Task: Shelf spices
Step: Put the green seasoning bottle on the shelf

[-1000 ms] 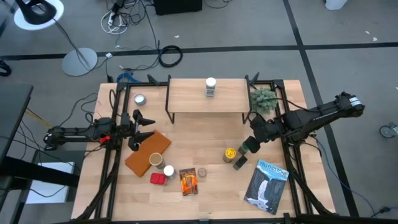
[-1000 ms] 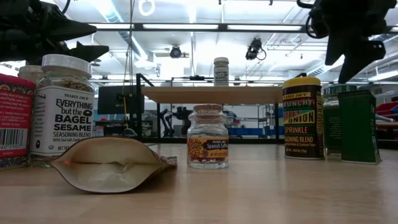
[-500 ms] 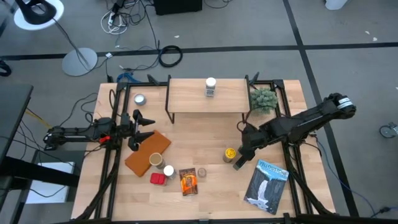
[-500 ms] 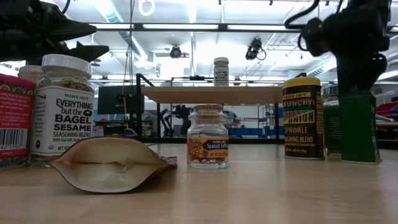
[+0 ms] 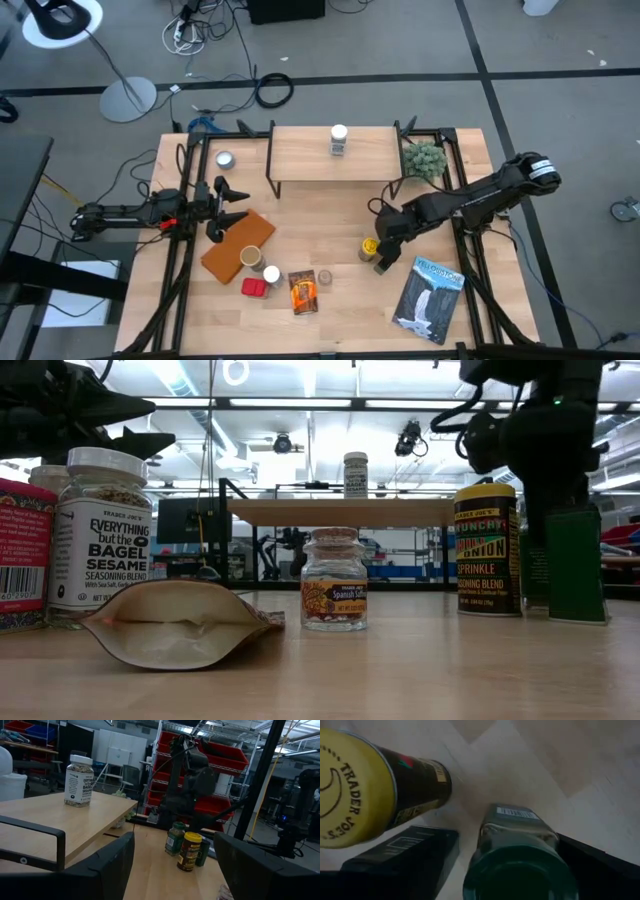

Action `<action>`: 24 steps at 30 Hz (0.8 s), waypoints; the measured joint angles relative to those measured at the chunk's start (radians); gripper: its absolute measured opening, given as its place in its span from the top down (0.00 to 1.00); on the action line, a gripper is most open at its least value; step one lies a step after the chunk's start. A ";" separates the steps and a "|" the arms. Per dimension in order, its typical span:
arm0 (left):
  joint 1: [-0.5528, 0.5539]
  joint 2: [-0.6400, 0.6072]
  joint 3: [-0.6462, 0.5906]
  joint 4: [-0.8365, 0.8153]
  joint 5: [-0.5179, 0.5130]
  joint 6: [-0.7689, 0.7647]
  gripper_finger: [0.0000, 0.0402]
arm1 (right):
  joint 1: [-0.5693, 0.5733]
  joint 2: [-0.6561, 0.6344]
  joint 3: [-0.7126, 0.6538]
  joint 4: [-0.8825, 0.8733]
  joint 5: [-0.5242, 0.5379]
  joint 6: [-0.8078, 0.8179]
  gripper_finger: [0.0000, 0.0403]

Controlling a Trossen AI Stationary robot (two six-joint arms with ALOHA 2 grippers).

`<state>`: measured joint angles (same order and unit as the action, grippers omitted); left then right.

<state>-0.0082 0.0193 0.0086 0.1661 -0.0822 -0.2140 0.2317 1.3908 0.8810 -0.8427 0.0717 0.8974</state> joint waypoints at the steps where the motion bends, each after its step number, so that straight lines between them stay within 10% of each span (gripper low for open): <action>1: 0.000 0.000 0.000 0.000 0.000 0.000 0.31 | -0.007 -0.001 0.001 0.001 -0.010 -0.007 0.15; 13: 0.000 0.000 0.000 0.000 0.000 0.000 0.31 | -0.052 -0.004 0.002 -0.071 -0.049 0.016 0.52; 24: 0.000 0.000 0.000 0.000 0.000 0.000 0.31 | -0.060 -0.009 0.098 -0.158 -0.049 0.057 0.52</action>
<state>-0.0082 0.0193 0.0086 0.1663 -0.0822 -0.2140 0.1722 1.3815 0.9792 -1.0009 0.0223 0.9539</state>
